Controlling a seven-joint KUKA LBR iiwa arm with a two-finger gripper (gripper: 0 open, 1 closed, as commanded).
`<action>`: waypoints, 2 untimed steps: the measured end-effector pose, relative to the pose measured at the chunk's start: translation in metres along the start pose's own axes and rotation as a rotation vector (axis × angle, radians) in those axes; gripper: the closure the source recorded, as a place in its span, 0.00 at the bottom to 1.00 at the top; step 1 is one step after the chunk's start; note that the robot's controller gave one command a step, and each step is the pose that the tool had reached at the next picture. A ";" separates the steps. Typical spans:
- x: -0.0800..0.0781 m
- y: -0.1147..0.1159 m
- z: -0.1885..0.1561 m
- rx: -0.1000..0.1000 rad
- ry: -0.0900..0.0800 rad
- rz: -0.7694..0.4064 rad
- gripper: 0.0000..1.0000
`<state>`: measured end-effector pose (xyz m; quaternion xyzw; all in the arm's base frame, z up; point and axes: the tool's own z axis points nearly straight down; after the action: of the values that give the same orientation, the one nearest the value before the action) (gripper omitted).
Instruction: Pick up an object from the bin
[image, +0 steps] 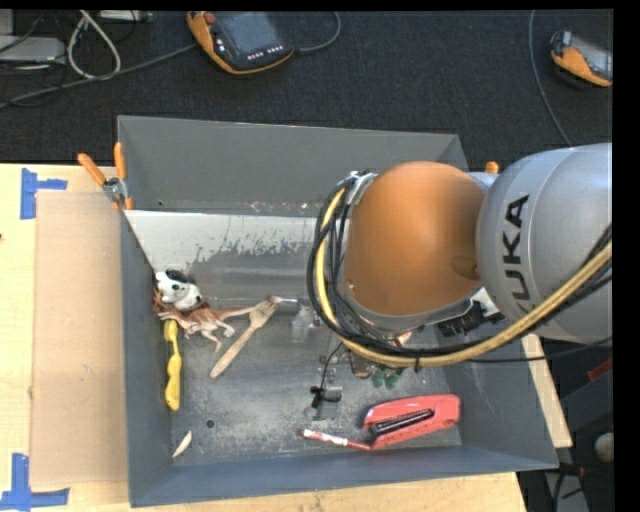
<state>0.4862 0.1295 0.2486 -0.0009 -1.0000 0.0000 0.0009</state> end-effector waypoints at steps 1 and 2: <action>0.001 -0.029 -0.072 0.000 0.002 0.085 0.00; 0.010 -0.056 -0.011 0.000 0.004 0.026 0.00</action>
Offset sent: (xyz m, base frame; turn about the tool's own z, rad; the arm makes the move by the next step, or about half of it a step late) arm -0.0164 -0.0722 -0.0314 -0.0120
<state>0.4761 0.0739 0.2592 -0.0137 -0.9999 0.0001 0.0027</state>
